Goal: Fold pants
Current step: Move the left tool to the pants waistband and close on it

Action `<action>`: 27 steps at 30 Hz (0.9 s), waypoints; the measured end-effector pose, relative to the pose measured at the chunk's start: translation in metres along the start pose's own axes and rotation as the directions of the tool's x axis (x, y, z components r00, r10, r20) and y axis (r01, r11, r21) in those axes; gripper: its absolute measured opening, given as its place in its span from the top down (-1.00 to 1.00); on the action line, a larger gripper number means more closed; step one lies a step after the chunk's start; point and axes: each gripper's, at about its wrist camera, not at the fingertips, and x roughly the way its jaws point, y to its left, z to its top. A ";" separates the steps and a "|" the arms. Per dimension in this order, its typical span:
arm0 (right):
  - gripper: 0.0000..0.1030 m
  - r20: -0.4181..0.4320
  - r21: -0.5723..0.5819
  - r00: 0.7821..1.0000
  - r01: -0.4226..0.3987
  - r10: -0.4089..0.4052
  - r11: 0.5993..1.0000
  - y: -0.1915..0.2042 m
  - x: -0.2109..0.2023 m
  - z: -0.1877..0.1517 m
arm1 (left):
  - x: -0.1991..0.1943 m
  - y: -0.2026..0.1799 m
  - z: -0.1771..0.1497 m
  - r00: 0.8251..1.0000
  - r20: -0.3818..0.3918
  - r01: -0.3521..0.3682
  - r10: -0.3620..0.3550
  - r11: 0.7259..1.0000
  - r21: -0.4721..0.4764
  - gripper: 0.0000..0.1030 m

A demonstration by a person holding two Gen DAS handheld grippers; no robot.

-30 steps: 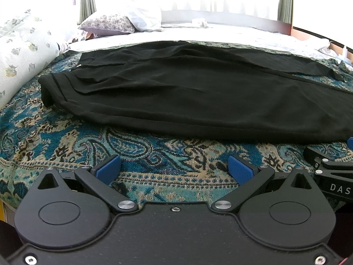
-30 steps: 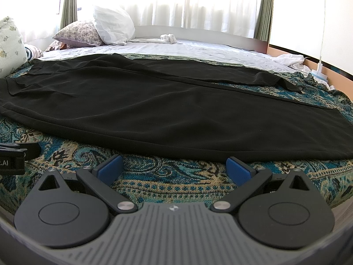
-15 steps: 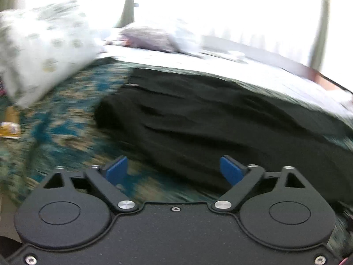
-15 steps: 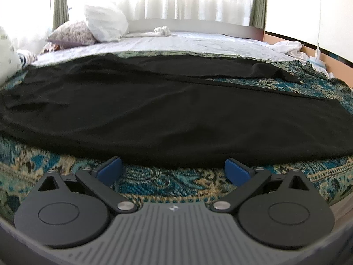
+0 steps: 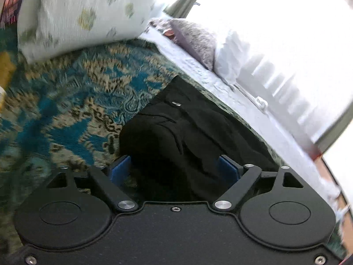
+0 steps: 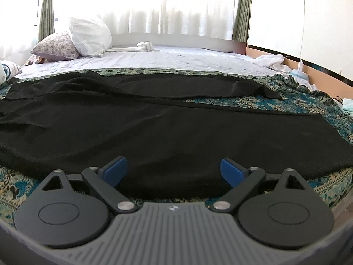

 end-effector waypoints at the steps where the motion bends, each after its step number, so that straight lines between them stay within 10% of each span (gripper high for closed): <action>1: -0.90 -0.003 0.002 1.000 -0.001 0.001 1.000 0.001 0.001 0.000 | 0.011 0.003 0.001 1.000 -0.012 -0.013 0.013 0.999 -0.033 -0.75; 3: -0.90 -0.006 0.004 1.000 -0.001 0.001 1.000 0.002 0.002 0.000 | 0.024 0.006 0.002 0.999 -0.003 -0.038 0.038 0.998 -0.055 -0.72; 6: -0.90 -0.007 -0.007 1.000 0.007 -0.007 1.000 0.003 0.002 -0.001 | 0.023 -0.007 0.006 0.989 0.050 -0.142 0.140 0.989 0.041 0.37; 7: -0.90 -0.006 -0.012 1.000 0.012 -0.012 1.000 0.003 0.003 -0.002 | 0.021 -0.013 0.007 0.983 0.064 -0.180 0.175 0.979 0.093 0.45; 15: -0.90 -0.002 0.016 0.998 0.064 -0.064 0.998 -0.018 0.007 0.003 | 0.000 -0.049 -0.005 0.940 0.240 -0.323 0.241 0.854 0.408 0.42; 27: -0.90 -0.081 0.067 0.974 0.218 -0.213 0.974 -0.112 0.041 -0.002 | 0.013 -0.031 -0.021 0.917 0.152 -0.397 0.368 0.820 0.412 0.21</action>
